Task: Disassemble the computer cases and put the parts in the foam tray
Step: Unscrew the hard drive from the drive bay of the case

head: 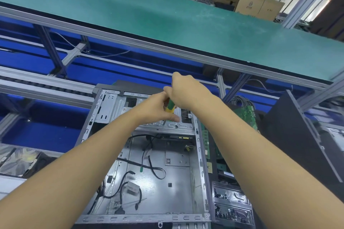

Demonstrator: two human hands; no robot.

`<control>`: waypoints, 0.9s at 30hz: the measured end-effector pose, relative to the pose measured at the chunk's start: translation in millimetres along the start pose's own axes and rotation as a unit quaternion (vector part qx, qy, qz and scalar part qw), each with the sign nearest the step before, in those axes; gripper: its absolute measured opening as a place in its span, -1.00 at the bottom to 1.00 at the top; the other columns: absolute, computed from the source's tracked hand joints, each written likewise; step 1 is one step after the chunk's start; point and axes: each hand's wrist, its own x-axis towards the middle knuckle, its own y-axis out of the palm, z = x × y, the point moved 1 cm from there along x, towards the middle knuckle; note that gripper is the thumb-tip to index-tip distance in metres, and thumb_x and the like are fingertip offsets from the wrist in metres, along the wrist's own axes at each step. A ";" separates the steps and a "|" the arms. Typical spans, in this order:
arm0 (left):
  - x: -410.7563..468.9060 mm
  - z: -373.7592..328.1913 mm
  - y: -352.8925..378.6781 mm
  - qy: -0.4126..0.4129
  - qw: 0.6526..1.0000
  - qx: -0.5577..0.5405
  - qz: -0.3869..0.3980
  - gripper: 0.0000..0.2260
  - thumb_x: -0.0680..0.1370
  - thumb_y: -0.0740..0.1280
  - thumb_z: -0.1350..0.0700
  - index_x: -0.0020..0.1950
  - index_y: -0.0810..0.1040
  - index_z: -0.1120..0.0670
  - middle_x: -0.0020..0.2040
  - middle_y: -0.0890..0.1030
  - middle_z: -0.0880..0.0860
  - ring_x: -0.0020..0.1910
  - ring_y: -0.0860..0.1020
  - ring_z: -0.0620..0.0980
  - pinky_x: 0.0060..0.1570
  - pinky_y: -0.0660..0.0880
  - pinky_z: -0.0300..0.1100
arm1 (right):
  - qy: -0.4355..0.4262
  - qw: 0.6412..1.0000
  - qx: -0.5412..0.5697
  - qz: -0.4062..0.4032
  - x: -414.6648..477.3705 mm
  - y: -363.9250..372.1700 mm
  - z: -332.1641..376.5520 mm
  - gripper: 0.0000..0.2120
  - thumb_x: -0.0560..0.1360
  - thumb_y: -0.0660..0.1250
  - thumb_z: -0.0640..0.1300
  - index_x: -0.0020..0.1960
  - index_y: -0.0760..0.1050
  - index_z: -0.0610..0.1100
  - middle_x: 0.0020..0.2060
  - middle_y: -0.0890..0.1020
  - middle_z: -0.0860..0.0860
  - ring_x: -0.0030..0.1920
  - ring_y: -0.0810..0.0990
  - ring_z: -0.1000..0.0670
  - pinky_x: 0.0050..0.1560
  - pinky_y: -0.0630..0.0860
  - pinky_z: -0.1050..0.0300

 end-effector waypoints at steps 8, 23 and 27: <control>-1.4 11.8 -6.0 0.020 0.996 -0.060 -0.064 -0.76 0.35 0.62 0.12 -0.20 0.63 -0.18 -0.31 0.64 -0.22 -0.31 0.58 -0.29 -0.30 0.40 -0.48 | -0.020 0.999 0.020 0.046 0.7 -5.6 -0.8 -0.63 0.56 0.31 0.10 0.20 0.32 -0.11 0.08 0.39 -0.04 -0.04 0.49 -0.12 -0.16 0.47 -0.03; -2.3 42.7 5.8 0.039 0.968 0.247 0.020 -0.82 0.46 0.52 0.03 0.04 0.72 0.00 -0.17 0.49 -0.20 -0.23 0.45 -0.29 -0.17 0.38 -0.35 | -0.048 0.997 0.060 0.008 -2.5 -8.2 -12.5 -0.76 0.51 0.29 -0.26 0.14 0.40 -0.08 0.07 0.53 -0.06 -0.06 0.57 -0.14 -0.11 0.54 -0.05; -1.5 38.8 9.5 0.043 0.965 0.258 0.005 -0.86 0.45 0.52 -0.04 -0.04 0.73 -0.05 -0.15 0.55 -0.16 -0.22 0.48 -0.23 -0.09 0.55 -0.11 | -0.046 0.996 0.070 0.007 -4.9 -11.7 -17.4 -0.75 0.51 0.30 -0.27 0.15 0.39 -0.08 0.06 0.53 -0.06 -0.12 0.55 -0.11 -0.12 0.56 -0.06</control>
